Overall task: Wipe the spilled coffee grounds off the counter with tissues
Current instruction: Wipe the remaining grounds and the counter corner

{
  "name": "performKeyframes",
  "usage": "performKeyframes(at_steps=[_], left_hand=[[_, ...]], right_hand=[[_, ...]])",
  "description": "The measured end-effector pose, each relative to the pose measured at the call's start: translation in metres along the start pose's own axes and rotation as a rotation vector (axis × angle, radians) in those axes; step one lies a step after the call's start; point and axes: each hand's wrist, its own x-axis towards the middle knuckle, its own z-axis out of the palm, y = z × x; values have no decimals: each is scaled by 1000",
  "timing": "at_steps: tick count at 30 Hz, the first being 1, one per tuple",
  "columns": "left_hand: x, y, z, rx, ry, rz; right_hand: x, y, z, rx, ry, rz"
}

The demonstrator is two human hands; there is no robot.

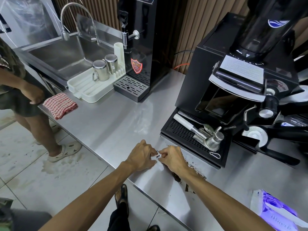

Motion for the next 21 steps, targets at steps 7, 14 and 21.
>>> performKeyframes(at_steps=[7,14,21], left_hand=[[1,0,3,-30,53,-9],[4,-1,1,-47,14,-32],[11,-2,-3,-25,-29,-24]], right_hand=[[-4,8,-10,-9,-140,-79],[3,19,-8,-92,-132,-138],[11,13,-12,-49,-101,-111]])
